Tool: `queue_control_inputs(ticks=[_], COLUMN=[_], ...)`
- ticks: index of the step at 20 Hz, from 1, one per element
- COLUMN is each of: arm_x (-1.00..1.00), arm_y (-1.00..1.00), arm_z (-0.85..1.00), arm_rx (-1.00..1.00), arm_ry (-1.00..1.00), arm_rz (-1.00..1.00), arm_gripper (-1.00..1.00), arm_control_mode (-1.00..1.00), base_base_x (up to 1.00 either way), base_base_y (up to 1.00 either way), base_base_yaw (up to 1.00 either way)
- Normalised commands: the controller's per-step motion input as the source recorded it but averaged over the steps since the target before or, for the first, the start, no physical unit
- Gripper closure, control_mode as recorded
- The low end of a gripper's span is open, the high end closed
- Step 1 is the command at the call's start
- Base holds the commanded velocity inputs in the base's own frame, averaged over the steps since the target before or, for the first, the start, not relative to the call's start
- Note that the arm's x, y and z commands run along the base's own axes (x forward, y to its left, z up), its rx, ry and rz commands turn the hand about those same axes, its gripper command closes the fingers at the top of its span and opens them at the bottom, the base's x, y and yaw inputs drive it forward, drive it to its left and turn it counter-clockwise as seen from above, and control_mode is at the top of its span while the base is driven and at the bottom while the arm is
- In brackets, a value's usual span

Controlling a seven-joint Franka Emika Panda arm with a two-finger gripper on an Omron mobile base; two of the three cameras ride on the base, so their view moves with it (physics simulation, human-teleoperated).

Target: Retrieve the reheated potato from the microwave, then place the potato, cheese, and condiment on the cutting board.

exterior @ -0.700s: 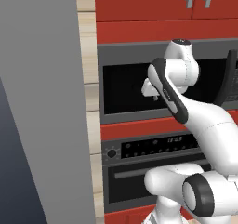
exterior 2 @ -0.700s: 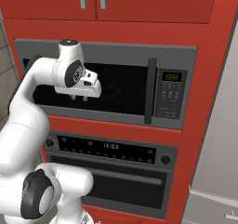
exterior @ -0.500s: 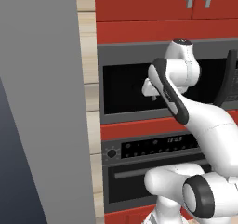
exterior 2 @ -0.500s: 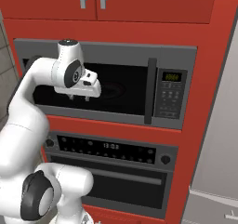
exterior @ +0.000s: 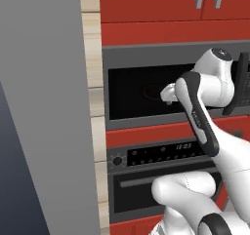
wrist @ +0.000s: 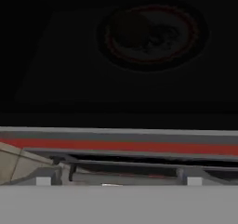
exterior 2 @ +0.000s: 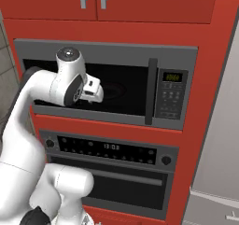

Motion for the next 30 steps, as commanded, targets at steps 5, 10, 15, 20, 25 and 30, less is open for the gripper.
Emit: queue_control_inputs(ticks=[5, 10, 15, 20, 25, 30], arm_x=[-0.31, -0.48, -0.46, -0.26, -0.19, -0.04], arm_y=[-0.43, -0.46, -0.52, -0.58, -0.55, -0.55], arm_z=[0.25, 0.29, 0.14, 0.00, 0.08, 0.13], arm_rx=[0.01, -0.01, -0.08, -0.14, -0.13, -0.04], arm_ry=[-0.01, 0.03, -0.02, -0.11, -0.07, 0.00], arm_rz=[0.00, -0.06, -0.05, -0.06, -0.11, -0.07], arm_gripper=[-1.00, -1.00, -1.00, -1.00, -1.00, -1.00], arm_control_mode=[-1.00, -1.00, -1.00, -1.00, -1.00, -1.00], base_base_x=[0.00, 0.00, 0.00, 0.00, 0.00, 0.00], base_base_y=[0.00, 0.00, 0.00, 0.00, 0.00, 0.00], base_base_yaw=[0.00, 0.00, 0.00, 0.00, 0.00, 0.00])
